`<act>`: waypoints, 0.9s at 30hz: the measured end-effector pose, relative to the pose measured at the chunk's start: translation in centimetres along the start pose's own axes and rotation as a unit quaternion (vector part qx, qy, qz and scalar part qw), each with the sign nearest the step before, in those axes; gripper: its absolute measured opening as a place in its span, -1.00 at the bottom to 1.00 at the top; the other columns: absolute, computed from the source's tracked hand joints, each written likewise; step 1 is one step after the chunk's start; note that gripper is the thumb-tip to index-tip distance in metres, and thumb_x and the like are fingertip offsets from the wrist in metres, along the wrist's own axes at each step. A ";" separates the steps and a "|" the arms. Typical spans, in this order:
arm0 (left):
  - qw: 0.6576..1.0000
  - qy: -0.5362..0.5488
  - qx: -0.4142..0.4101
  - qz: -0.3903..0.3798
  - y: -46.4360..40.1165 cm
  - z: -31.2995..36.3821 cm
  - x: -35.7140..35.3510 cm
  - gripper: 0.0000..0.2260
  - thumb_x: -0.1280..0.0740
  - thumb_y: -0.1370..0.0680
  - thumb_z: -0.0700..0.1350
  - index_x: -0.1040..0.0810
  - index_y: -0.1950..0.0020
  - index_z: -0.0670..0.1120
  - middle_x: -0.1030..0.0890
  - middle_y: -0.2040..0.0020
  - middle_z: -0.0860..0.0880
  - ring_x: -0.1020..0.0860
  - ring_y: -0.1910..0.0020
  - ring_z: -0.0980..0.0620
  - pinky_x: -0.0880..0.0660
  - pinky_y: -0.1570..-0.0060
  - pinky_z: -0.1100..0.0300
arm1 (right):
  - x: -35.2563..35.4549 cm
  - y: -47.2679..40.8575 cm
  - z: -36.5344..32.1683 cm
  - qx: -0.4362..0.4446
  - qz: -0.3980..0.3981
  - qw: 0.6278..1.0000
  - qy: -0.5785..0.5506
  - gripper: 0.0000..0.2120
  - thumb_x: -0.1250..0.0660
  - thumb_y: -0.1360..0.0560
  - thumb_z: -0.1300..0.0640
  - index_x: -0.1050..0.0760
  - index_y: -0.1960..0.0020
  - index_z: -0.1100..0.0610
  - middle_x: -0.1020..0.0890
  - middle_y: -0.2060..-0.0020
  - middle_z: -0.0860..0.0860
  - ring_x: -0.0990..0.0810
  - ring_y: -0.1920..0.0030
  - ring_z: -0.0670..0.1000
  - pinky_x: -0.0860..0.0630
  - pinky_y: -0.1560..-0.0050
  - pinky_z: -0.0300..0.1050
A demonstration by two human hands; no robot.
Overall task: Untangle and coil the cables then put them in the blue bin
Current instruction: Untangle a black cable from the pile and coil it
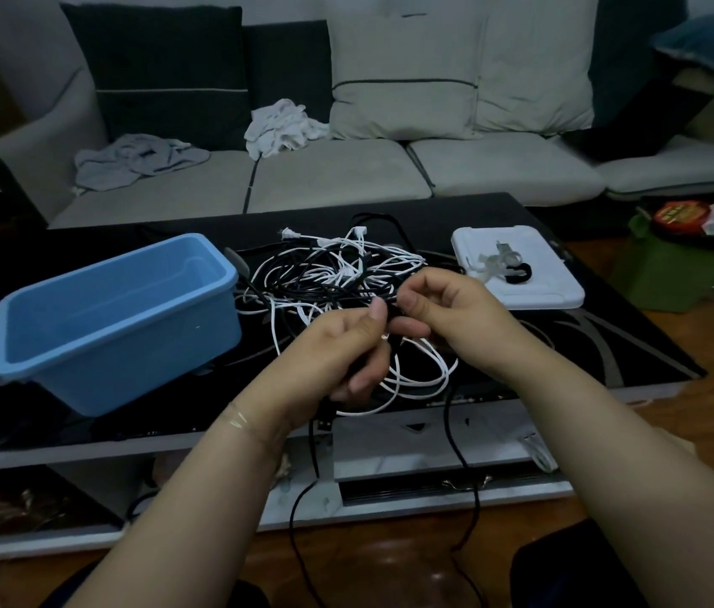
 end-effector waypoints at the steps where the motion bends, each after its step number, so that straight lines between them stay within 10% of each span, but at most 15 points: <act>1: 0.999 0.049 0.001 -0.007 0.0 0.0 0.0 -0.52 -0.11 -0.61 0.12 -0.57 -0.15 -0.26 -0.30 0.58 0.01 -0.14 0.67 0.17 -0.12 0.57 0.33 | -0.2 0.0 0.2 -0.009 0.004 1.000 -0.015 -0.89 -0.23 -0.57 0.24 -0.41 0.14 0.16 -0.51 0.57 -0.11 -0.43 0.52 -0.13 -0.22 0.51 -0.30; 8: 0.979 0.205 -0.008 -0.017 0.2 0.3 -0.5 -0.75 -0.13 -0.60 -0.03 -0.44 -0.02 -0.21 -0.31 0.54 0.05 -0.24 0.65 0.17 -0.15 0.55 0.30 | -0.6 0.0 1.1 -0.017 0.048 0.997 -0.049 -0.88 -0.23 -0.56 0.08 -0.44 0.14 0.07 -0.32 0.33 0.15 -0.21 0.54 -0.14 -0.12 0.57 -0.34; 16: 0.985 0.165 -0.016 0.048 0.0 0.1 -0.6 -0.68 -0.12 -0.57 0.03 -0.50 0.05 -0.19 -0.26 0.60 0.06 -0.65 0.36 -0.01 -0.60 0.24 0.18 | -1.4 -0.1 2.1 -0.030 0.100 0.993 -0.059 -0.82 -0.22 -0.60 0.08 -0.46 0.17 0.06 -0.49 0.41 -0.02 -0.22 0.56 -0.12 -0.15 0.58 -0.31; 20: 0.982 0.174 -0.041 0.064 -0.1 0.2 -0.2 -0.61 -0.14 -0.60 0.03 -0.67 0.16 -0.13 -0.27 0.56 0.06 -0.45 0.54 0.14 -0.59 0.27 0.19 | -2.1 -0.3 3.2 -0.093 0.060 0.985 -0.135 -0.75 -0.16 -0.63 0.13 -0.52 0.18 0.06 -0.33 0.50 -0.02 -0.20 0.57 -0.11 -0.18 0.58 -0.32; 27: 0.951 0.268 -0.076 0.131 0.0 1.0 2.6 -0.57 -0.17 -0.58 -0.07 -0.36 -0.35 -0.32 -0.61 -0.25 -0.10 -0.31 0.54 0.19 -0.46 0.39 0.37 | -5.2 0.4 4.5 -0.111 -0.055 0.991 0.045 -0.87 -0.07 -0.66 0.15 -0.36 0.02 0.07 -0.46 0.49 0.00 -0.44 0.48 -0.02 -0.48 0.38 -0.12</act>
Point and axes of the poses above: each hand's wrist, its own y-axis away from the middle knuckle, its own x-axis out of the back of the hand, z = x × y, the point moved 5 cm from there along -y, towards the middle knuckle
